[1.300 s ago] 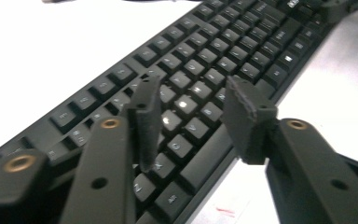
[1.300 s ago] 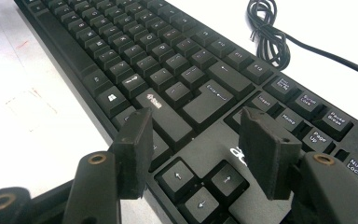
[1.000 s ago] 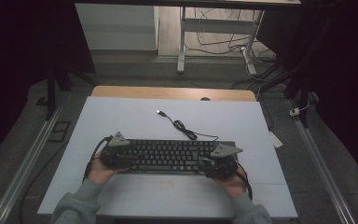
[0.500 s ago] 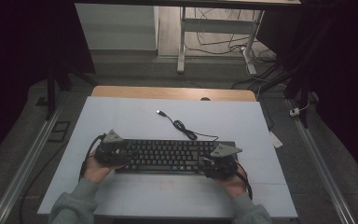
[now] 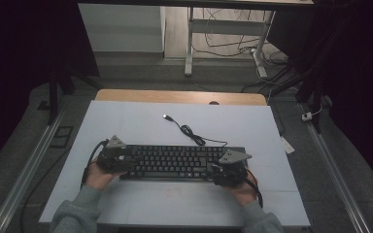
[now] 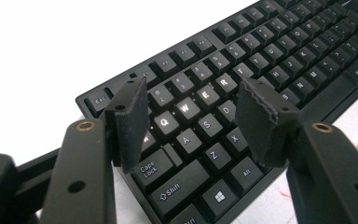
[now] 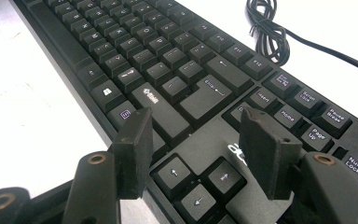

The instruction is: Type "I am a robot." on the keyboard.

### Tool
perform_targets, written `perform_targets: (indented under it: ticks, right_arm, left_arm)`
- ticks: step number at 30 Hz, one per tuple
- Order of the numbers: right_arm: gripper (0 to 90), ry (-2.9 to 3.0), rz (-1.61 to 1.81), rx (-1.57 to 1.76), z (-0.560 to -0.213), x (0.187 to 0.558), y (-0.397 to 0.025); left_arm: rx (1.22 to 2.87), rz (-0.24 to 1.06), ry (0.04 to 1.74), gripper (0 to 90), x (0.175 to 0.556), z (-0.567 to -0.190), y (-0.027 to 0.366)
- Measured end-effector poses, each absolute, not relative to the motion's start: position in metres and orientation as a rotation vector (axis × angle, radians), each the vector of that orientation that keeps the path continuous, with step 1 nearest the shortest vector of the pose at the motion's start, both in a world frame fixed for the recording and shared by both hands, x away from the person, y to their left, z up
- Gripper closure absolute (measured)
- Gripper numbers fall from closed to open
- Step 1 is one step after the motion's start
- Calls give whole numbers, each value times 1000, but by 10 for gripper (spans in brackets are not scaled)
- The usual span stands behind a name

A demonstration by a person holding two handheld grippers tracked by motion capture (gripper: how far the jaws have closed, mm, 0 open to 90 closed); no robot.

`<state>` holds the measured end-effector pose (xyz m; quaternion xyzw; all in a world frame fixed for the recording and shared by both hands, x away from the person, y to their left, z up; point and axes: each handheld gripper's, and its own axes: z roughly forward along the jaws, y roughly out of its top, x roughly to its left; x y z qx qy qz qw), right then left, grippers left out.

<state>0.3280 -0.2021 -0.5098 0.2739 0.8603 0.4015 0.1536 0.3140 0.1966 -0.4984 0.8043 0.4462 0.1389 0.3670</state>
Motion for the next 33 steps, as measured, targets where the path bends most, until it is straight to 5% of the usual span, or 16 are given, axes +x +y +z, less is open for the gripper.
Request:
perform_targets:
  ticks: [9,22,33]
  right_arm:
    - [447,2468,1146,784,-510,328,-202]
    - [448,2471,1126,773,-511,328,-201]
    - [447,2474,1116,774,-512,328,-200]
  left_arm:
    - [2092,340,1155,535,315,-506,198]
    - [2155,322,1136,877,316,-513,195]
    - [2167,351,1130,885,317,-517,190]
